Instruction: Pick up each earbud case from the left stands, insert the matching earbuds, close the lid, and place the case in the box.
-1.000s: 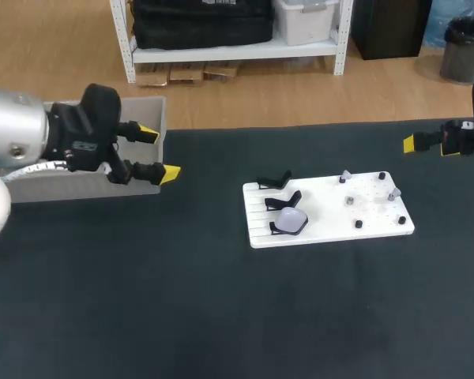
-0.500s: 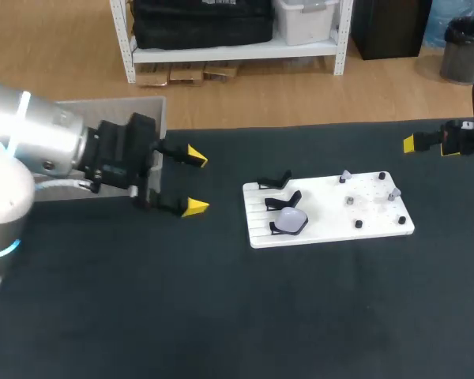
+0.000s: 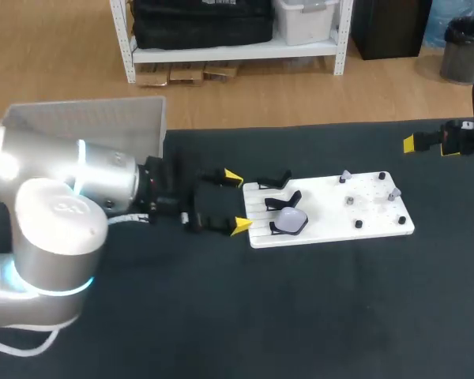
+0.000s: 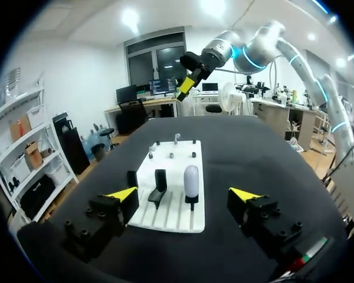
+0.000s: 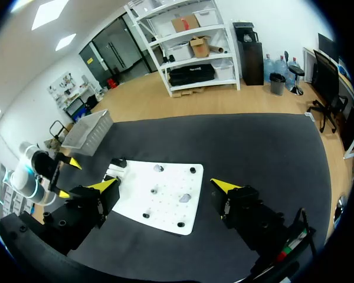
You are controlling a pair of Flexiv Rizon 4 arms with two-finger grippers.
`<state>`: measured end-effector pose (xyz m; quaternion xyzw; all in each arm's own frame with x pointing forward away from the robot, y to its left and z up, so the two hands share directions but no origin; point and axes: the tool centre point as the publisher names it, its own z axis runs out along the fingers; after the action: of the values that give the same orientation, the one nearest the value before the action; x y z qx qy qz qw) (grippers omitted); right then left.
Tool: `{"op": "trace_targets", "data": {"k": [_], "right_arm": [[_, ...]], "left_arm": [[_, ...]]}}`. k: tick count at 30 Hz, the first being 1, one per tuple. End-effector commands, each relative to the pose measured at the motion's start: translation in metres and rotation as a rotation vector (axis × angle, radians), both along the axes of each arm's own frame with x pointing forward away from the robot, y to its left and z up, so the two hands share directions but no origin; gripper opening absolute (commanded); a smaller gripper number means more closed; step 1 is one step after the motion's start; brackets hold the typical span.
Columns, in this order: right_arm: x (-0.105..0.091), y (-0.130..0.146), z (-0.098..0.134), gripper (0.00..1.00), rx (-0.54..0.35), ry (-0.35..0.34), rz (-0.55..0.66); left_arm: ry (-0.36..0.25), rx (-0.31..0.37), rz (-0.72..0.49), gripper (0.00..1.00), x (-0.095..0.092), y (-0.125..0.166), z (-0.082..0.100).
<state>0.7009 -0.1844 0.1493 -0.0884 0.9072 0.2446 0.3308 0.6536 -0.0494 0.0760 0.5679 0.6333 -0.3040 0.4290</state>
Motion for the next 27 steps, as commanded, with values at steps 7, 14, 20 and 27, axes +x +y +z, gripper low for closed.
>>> {"op": "trace_targets", "data": {"k": [7,14,20,27], "right_arm": [[0.0,-0.001,0.0,1.0,0.0,0.0,0.001],[0.0,-0.001,0.0,1.0,0.0,0.0,0.001],[0.0,-0.001,0.0,1.0,0.0,0.0,0.001],[0.0,-0.001,0.0,1.0,0.0,0.0,0.001]], "left_arm": [[-0.019,-0.035,0.015,1.0,0.003,-0.01,-0.008],[0.011,0.013,0.024,1.0,0.003,-0.018,-0.011],[0.05,0.054,0.033,1.0,0.007,-0.031,-0.021],[0.082,0.059,0.018,1.0,0.016,-0.046,-0.036]]}}
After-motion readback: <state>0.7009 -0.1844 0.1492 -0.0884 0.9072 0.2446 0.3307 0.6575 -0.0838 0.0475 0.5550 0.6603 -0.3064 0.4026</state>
